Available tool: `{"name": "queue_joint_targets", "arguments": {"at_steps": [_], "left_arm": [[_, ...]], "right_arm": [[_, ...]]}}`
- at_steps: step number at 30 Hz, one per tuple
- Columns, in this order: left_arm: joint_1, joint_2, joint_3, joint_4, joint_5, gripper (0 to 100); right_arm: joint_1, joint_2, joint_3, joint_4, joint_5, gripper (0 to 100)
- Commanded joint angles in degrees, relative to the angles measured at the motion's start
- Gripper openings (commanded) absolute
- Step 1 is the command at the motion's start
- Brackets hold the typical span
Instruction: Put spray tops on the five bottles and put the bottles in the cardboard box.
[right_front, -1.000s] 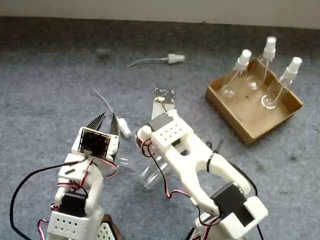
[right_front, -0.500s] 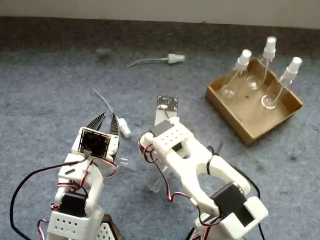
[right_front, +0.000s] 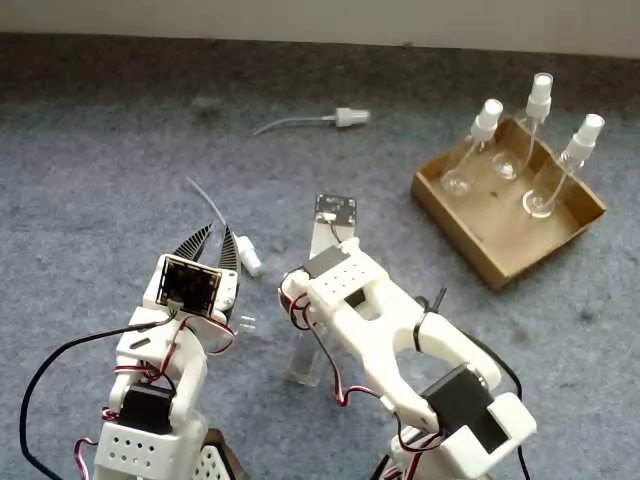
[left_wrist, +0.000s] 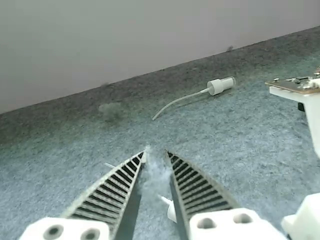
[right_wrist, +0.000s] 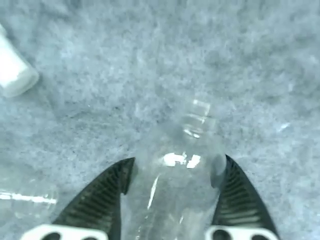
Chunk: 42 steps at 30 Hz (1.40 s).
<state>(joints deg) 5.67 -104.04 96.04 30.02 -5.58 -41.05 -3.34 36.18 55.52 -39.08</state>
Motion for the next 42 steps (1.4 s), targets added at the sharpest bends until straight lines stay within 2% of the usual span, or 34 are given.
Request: {"name": "queue_joint_targets", "arguments": {"at_steps": [1,3,8,11,18,24,28,33,36,39,42], "left_arm": [[1.0,-0.7,1.0,-0.1,-0.6,1],[1.0,-0.7,1.0,-0.1,-0.6,1],[1.0,-0.7,1.0,-0.1,-0.6,1],[1.0,-0.7,1.0,-0.1,-0.6,1],[1.0,-0.7,1.0,-0.1,-0.6,1],[1.0,-0.7,1.0,-0.1,-0.6,1],[1.0,-0.7,1.0,-0.1,-0.6,1],[1.0,-0.7,1.0,-0.1,-0.6,1],[1.0,-0.7,1.0,-0.1,-0.6,1],[1.0,-0.7,1.0,-0.1,-0.6,1],[1.0,-0.7,1.0,-0.1,-0.6,1]], "right_arm": [[0.4,-2.3,-0.4,-0.6,0.1,10.7],[0.5,-2.4,-0.4,-0.6,4.0,10.7],[0.5,-2.4,-0.4,-0.5,22.8,10.7],[2.1,-2.4,-0.4,-0.5,30.9,10.7],[12.9,-2.4,-0.4,-0.5,43.6,10.7],[19.9,-2.4,-0.4,-0.2,61.5,10.7],[21.4,-2.3,-0.6,3.8,66.3,11.8],[21.4,-1.9,-0.3,4.7,68.4,25.3],[21.2,-1.9,-0.3,4.7,68.4,30.6],[21.1,-1.8,-0.4,4.7,67.9,30.7],[21.1,-2.2,-0.5,4.4,62.2,30.8]]}}
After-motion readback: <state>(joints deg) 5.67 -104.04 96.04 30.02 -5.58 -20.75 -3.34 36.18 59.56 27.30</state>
